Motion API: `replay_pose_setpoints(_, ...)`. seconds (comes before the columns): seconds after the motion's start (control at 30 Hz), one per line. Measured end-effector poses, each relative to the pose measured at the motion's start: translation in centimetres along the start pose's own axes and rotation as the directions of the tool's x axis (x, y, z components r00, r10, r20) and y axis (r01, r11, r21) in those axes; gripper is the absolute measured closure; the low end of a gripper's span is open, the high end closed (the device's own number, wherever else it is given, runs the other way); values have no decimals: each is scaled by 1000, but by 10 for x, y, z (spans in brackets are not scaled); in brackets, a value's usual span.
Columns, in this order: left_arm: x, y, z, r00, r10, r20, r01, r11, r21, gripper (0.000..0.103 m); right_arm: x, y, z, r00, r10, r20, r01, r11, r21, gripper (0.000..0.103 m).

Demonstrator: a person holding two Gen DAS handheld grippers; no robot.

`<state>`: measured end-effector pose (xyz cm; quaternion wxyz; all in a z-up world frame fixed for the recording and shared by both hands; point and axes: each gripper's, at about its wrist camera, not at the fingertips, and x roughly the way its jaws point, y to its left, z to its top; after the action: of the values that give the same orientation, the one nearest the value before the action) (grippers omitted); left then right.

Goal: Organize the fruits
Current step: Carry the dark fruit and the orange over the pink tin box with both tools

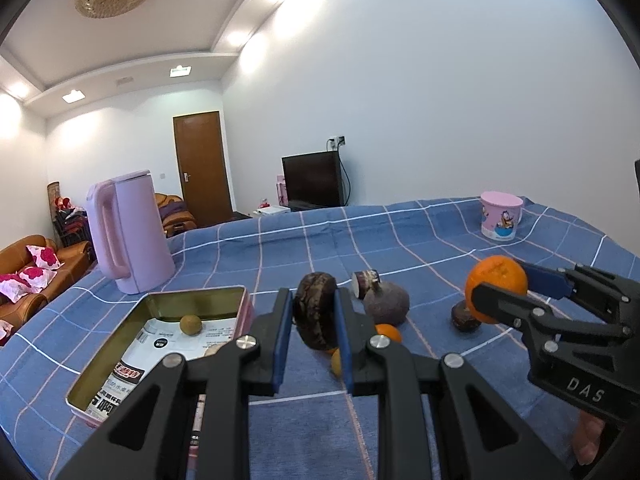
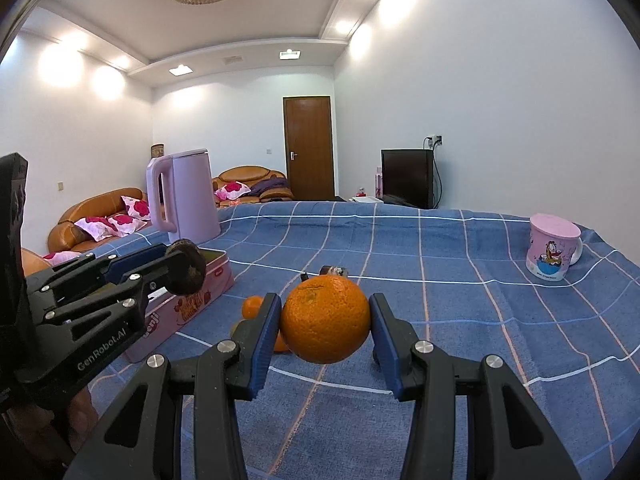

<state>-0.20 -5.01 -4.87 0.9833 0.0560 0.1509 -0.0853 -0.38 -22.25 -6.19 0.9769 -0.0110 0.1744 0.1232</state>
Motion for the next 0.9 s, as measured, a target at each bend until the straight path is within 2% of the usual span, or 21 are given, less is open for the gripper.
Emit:
replay_pose_setpoints(0.43,0,26,7,998,58,-34,-60,997,-42,80,8,14,14,999,34,-11,-34,999,-15,56)
replay_pose_setpoints(0.9,9,78,7,985,149,-81,-156,985,-77,80,38,56,33,993,115,-33,-117,990,-72,56)
